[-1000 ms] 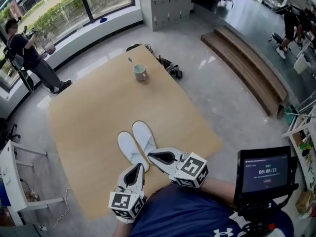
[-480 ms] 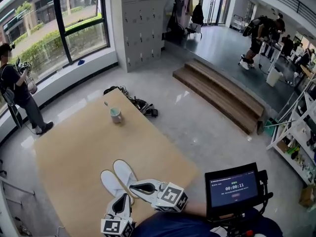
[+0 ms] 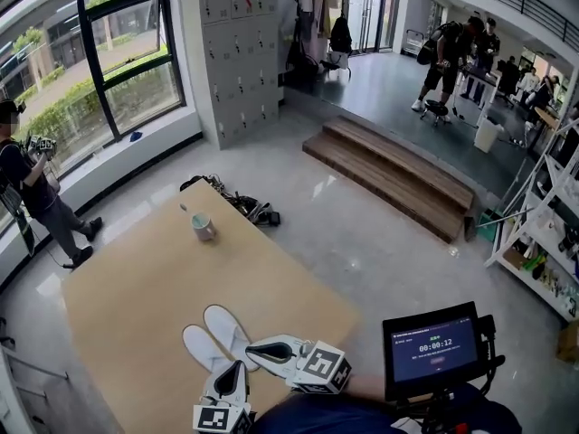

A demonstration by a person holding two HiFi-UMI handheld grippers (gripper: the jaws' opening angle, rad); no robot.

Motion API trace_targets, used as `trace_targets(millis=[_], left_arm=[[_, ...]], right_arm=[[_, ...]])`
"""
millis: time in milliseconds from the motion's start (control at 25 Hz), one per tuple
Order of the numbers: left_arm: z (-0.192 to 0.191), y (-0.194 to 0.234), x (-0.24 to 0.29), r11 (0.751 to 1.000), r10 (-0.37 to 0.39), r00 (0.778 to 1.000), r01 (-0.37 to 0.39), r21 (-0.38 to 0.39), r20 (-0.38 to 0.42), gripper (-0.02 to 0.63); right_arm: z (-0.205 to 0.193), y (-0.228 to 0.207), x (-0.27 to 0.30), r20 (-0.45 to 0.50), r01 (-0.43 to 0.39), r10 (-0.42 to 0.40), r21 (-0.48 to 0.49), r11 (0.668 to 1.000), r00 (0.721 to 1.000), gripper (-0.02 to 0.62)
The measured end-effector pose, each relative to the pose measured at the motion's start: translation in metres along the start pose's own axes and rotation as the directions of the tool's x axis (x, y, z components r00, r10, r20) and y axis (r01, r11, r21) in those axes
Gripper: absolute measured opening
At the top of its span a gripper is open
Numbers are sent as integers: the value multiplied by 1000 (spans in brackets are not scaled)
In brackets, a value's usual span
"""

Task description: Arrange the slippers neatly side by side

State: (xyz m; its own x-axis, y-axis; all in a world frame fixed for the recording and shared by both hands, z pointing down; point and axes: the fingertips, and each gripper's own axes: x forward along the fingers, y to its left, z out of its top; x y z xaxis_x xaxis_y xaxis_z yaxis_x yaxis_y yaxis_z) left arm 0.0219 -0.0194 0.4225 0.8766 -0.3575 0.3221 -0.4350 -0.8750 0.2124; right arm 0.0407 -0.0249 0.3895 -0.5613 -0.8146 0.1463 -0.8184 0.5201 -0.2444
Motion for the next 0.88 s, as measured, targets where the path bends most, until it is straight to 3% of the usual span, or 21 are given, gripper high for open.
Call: trace_targets(millis=[400, 720, 880], left_arm=[[-5, -1, 6, 999, -37, 999, 37, -1, -35, 6], [-26, 9, -3, 999, 45, 999, -45, -10, -25, 6], [-28, -6, -11, 1000, -16, 998, 15, -5, -57, 6]], right_arm=[[-2, -4, 0, -21, 23, -23, 21, 1000, 1000, 11], [-14, 2, 3, -48, -20, 21, 26, 999, 999, 11], [-20, 14, -8, -48, 12, -10, 36, 999, 999, 11]])
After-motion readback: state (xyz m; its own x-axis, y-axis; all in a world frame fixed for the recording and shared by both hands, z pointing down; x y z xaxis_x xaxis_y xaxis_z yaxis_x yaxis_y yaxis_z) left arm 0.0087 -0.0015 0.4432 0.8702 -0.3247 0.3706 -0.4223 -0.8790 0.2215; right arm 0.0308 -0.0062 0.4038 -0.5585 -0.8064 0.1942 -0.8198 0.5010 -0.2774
